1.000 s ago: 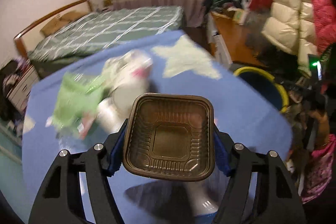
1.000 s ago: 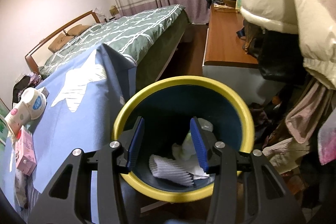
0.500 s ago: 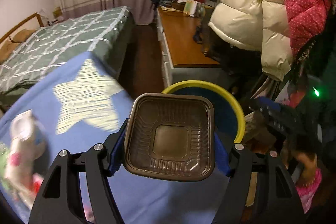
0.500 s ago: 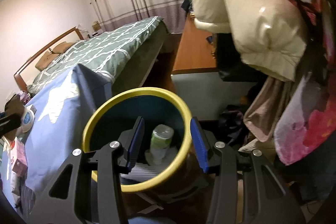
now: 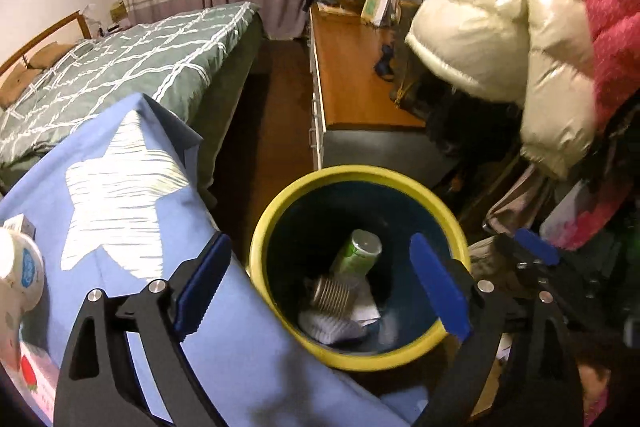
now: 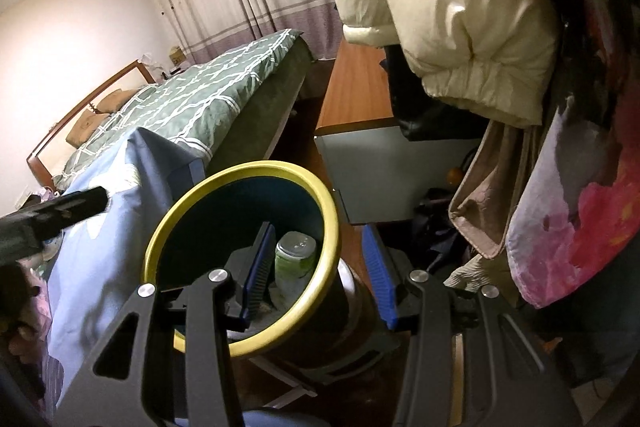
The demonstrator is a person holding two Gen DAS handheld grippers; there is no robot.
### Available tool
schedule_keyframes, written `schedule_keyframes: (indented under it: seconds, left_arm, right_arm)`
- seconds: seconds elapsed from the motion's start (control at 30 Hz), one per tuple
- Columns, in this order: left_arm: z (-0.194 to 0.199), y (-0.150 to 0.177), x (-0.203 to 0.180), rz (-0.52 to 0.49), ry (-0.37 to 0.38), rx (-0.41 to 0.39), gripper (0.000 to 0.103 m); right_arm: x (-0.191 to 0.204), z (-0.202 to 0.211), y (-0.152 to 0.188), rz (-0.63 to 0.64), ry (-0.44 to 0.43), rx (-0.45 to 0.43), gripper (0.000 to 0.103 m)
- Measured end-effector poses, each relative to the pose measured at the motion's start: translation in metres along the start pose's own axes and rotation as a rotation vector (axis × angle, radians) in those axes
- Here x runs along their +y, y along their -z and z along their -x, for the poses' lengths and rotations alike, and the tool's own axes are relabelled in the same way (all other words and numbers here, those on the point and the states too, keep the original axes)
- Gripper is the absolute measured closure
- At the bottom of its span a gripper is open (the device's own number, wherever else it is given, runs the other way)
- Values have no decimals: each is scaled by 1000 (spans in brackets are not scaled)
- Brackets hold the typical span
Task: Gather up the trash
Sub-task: 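Carry the brown tray over the yellow bin and open the left tool, then grasp the green plastic bag with the right tool and lift it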
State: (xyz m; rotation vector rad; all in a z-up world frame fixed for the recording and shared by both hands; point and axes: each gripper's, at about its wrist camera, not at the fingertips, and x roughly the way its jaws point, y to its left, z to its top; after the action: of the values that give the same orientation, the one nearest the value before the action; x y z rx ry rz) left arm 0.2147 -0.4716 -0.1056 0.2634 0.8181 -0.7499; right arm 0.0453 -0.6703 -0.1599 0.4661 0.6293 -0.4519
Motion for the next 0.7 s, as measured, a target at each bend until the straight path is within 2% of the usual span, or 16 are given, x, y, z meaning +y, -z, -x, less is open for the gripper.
schedule_keyframes:
  seconds: [0.2,0.4,0.57,0.7]
  left_arm:
    - [72,18,41,32,-36,-87,7]
    - [150,54,118,126,-151,-205,5]
    - [198,91,205,215,-334,-273,5]
    - [226,131,284,325,-440,-322,5]
  right_arm:
    - [22,0,4,39,-33,15,59]
    - [67,5,6,110,-89,26,59]
    - [117,13,7,191,-134,27,58]
    - [164,14,11,268,-180,48,58]
